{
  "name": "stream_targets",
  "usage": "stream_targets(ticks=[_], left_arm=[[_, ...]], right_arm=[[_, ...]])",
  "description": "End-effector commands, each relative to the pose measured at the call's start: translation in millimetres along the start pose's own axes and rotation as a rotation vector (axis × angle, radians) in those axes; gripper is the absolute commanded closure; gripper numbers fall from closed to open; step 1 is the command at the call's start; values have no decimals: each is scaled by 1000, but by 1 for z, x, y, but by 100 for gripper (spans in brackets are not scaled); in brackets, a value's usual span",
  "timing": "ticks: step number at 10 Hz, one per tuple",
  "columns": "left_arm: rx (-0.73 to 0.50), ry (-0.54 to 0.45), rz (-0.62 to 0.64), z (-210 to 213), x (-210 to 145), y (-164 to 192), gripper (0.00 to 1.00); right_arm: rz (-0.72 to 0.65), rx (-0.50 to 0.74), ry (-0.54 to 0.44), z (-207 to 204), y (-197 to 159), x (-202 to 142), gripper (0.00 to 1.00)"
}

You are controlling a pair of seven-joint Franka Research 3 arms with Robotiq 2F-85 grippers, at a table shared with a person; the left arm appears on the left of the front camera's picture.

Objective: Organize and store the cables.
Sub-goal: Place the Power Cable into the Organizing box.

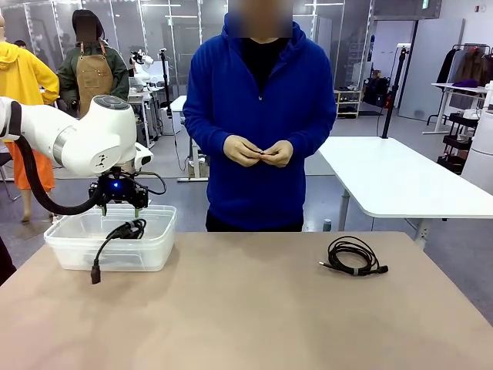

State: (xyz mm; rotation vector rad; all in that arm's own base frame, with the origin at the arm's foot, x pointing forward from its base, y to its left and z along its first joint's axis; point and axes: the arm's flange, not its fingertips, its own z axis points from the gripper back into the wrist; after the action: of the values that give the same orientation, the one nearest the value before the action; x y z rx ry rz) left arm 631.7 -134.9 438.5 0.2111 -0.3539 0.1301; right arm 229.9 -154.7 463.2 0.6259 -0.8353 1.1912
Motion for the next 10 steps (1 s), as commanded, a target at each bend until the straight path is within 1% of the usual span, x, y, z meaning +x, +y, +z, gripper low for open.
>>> stream_targets(ticks=[1,9,10], left_arm=[[-4,3,18,2,4,0,0],[5,17,24,3,5,-2,0],[-1,0,3,0,0,0,0]], right_arm=[[19,-5,-10,-1,1,-1,0],[19,-5,-10,-1,1,-1,0],[19,-5,-10,-1,1,-1,0]])
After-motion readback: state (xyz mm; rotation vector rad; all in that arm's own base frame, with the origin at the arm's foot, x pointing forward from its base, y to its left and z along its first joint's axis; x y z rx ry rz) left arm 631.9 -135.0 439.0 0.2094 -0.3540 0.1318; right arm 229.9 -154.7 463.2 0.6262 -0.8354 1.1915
